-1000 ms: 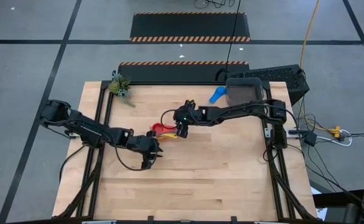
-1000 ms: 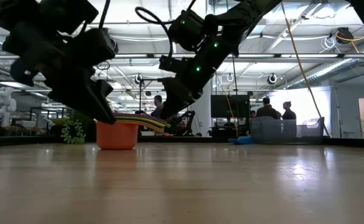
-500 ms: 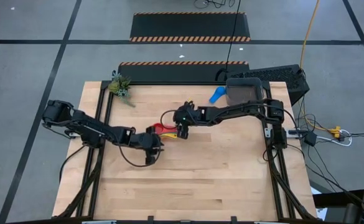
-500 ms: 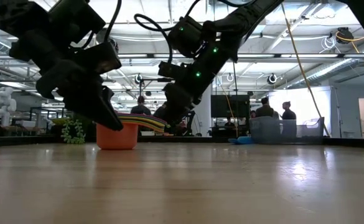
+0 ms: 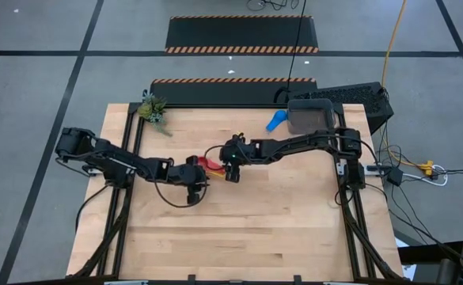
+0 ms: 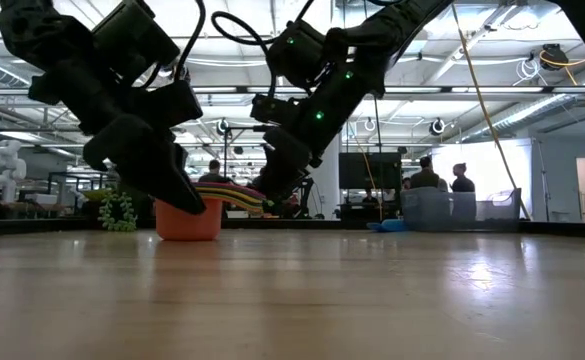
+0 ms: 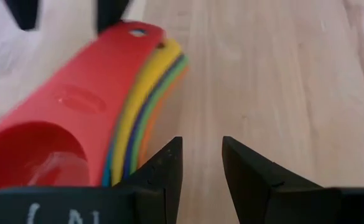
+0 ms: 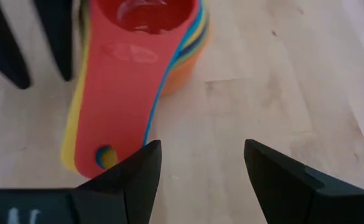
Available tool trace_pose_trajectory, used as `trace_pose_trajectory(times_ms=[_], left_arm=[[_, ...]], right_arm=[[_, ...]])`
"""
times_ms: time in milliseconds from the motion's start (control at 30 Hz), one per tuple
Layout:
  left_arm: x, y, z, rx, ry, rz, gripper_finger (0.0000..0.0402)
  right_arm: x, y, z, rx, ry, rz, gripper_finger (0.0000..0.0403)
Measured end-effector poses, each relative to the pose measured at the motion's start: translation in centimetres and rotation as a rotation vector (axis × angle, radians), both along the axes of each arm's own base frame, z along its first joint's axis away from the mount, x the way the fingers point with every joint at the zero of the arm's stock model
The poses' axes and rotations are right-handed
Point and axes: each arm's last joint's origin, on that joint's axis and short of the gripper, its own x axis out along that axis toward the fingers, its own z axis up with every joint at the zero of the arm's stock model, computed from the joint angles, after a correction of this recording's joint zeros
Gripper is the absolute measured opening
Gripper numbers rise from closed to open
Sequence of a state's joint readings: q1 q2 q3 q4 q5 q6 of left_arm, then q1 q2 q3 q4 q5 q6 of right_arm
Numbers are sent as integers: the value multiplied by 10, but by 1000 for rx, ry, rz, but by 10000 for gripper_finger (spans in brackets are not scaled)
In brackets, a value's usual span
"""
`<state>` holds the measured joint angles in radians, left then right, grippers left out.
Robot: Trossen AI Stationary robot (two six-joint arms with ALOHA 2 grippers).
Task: Nest measuring cups in basket
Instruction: Stack the measuring cups on top of the other stacked measuring cups, then stack the blue measuring cup on top of the light red measuring cup
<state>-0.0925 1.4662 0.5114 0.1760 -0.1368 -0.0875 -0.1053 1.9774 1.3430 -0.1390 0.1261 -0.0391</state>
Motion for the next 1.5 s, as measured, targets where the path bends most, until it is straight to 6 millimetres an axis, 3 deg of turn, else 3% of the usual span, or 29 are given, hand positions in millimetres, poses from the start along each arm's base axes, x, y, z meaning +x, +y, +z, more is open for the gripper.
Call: trace_pose_trajectory(times_ms=[1100,1500], left_arm=[[4,4,4,2,-61,12,115],[9,0,10,-58,-40,-39,115]], right_arm=[[2,13,1,87,-24,1,221],[-28,4,39,-208,106,-155,221]])
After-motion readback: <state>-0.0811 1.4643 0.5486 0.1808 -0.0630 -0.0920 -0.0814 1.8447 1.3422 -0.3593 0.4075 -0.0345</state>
